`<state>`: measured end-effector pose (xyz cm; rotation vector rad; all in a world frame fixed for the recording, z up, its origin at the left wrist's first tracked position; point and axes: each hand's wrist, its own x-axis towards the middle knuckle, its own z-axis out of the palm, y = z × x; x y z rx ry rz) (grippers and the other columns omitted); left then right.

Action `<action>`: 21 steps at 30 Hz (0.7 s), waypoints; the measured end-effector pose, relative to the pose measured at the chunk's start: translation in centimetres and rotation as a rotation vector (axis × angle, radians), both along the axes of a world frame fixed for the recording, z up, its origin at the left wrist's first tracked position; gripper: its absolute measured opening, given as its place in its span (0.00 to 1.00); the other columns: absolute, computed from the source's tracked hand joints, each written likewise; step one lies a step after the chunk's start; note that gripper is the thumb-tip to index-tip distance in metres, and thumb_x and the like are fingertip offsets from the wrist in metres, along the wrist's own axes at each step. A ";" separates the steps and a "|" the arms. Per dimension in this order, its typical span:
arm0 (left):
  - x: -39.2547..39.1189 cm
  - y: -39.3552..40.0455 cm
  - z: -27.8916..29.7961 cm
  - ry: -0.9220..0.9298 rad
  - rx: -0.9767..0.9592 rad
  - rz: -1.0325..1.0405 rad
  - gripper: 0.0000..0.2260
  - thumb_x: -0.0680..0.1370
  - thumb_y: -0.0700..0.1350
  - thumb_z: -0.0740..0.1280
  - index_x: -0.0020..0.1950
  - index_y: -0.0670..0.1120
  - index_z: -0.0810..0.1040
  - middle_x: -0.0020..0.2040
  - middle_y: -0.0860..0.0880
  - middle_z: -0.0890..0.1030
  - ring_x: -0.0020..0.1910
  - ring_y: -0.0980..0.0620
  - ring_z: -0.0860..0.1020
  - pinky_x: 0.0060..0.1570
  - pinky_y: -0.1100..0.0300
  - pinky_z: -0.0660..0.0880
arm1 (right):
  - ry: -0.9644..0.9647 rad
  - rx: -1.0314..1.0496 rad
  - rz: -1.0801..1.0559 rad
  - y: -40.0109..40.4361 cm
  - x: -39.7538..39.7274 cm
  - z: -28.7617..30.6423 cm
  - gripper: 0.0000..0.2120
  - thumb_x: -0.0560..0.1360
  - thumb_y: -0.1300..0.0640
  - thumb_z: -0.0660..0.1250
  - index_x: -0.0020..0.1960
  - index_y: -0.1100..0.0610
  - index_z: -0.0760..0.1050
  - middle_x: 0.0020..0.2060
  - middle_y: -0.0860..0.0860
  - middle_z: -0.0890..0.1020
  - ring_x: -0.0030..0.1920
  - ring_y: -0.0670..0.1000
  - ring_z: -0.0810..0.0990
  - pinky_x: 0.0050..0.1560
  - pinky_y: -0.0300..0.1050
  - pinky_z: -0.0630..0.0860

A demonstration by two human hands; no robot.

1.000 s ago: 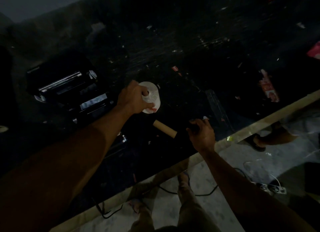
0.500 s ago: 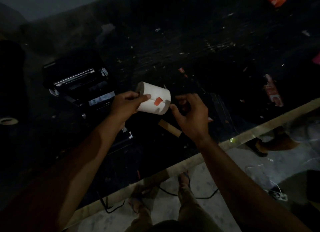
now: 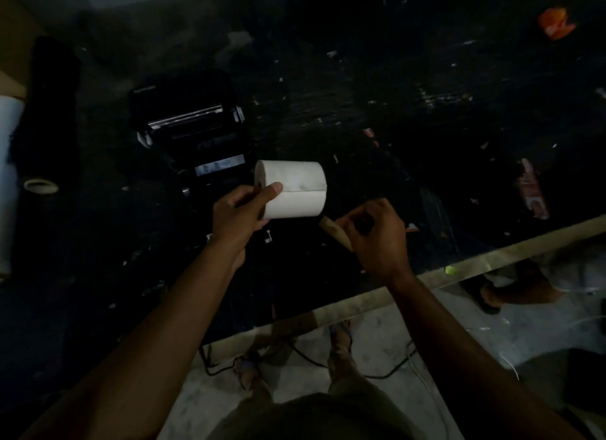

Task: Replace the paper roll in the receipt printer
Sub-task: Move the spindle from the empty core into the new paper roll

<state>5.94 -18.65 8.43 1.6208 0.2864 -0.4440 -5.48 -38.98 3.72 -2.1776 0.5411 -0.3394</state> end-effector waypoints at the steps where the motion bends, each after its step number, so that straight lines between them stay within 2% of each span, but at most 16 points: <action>1: -0.5 1.9 -0.1 0.012 -0.020 0.048 0.12 0.61 0.60 0.80 0.35 0.54 0.85 0.51 0.47 0.86 0.53 0.51 0.84 0.44 0.59 0.82 | 0.091 -0.009 0.029 0.8 -0.1 -1.4 0.17 0.66 0.38 0.64 0.38 0.51 0.81 0.40 0.45 0.77 0.45 0.49 0.79 0.45 0.43 0.73; 4: -1.3 3.6 -0.1 0.032 -0.089 0.076 0.12 0.63 0.57 0.80 0.38 0.51 0.85 0.57 0.42 0.85 0.57 0.47 0.83 0.45 0.59 0.83 | 0.262 0.009 0.025 0.4 0.0 -4.6 0.21 0.68 0.35 0.64 0.33 0.52 0.79 0.40 0.51 0.82 0.47 0.51 0.78 0.48 0.44 0.71; 6: -1.5 4.3 0.3 0.037 -0.101 0.087 0.12 0.64 0.56 0.80 0.39 0.51 0.85 0.57 0.42 0.85 0.58 0.47 0.83 0.46 0.60 0.83 | 0.364 -0.050 0.071 0.4 0.6 -6.2 0.13 0.72 0.44 0.66 0.38 0.53 0.80 0.44 0.55 0.82 0.50 0.56 0.79 0.49 0.47 0.74; 8: -1.7 4.9 0.4 0.054 -0.124 0.098 0.10 0.65 0.56 0.80 0.38 0.52 0.84 0.53 0.46 0.86 0.57 0.49 0.84 0.46 0.61 0.82 | 0.404 -0.142 0.078 0.6 1.4 -6.9 0.09 0.75 0.53 0.65 0.44 0.57 0.79 0.45 0.58 0.83 0.48 0.61 0.81 0.46 0.51 0.79; 10: -2.0 5.3 0.3 0.067 -0.147 0.109 0.08 0.66 0.55 0.80 0.37 0.53 0.85 0.47 0.52 0.88 0.54 0.50 0.85 0.46 0.61 0.82 | 0.398 -0.149 0.062 1.3 1.9 -7.0 0.07 0.75 0.56 0.64 0.45 0.59 0.78 0.44 0.58 0.83 0.47 0.61 0.82 0.45 0.55 0.80; 12: -2.3 5.8 0.1 0.079 -0.161 0.120 0.07 0.67 0.55 0.79 0.37 0.54 0.85 0.45 0.54 0.88 0.52 0.52 0.86 0.45 0.61 0.82 | 0.357 -0.176 0.076 2.0 1.8 -7.3 0.05 0.73 0.58 0.69 0.45 0.59 0.76 0.43 0.58 0.83 0.46 0.61 0.82 0.45 0.55 0.80; 14: -2.6 6.0 -0.1 0.095 -0.171 0.122 0.07 0.67 0.56 0.79 0.38 0.55 0.86 0.45 0.54 0.89 0.50 0.53 0.86 0.46 0.61 0.82 | 0.315 -0.165 0.070 2.8 1.4 -7.8 0.09 0.70 0.61 0.72 0.47 0.60 0.74 0.44 0.59 0.82 0.47 0.62 0.80 0.45 0.51 0.77; 16: -2.9 6.1 -0.4 0.114 -0.184 0.125 0.08 0.65 0.57 0.80 0.39 0.55 0.87 0.46 0.54 0.89 0.50 0.53 0.87 0.46 0.60 0.83 | 0.268 -0.134 0.060 3.4 1.1 -8.0 0.09 0.71 0.63 0.70 0.49 0.61 0.73 0.46 0.60 0.81 0.49 0.62 0.79 0.45 0.48 0.74; 18: -3.2 6.2 -0.6 0.130 -0.201 0.133 0.08 0.65 0.57 0.80 0.39 0.55 0.88 0.47 0.53 0.89 0.50 0.53 0.87 0.46 0.60 0.83 | 0.240 -0.120 0.074 3.7 0.9 -8.1 0.12 0.70 0.64 0.71 0.51 0.60 0.73 0.48 0.60 0.80 0.51 0.62 0.78 0.50 0.52 0.77; 21: -3.5 6.2 -0.9 0.140 -0.217 0.132 0.10 0.63 0.58 0.81 0.40 0.56 0.89 0.49 0.53 0.89 0.51 0.52 0.86 0.46 0.59 0.83 | 0.242 -0.091 0.048 2.9 0.6 -8.0 0.25 0.65 0.51 0.78 0.58 0.54 0.73 0.54 0.55 0.78 0.55 0.57 0.77 0.55 0.54 0.75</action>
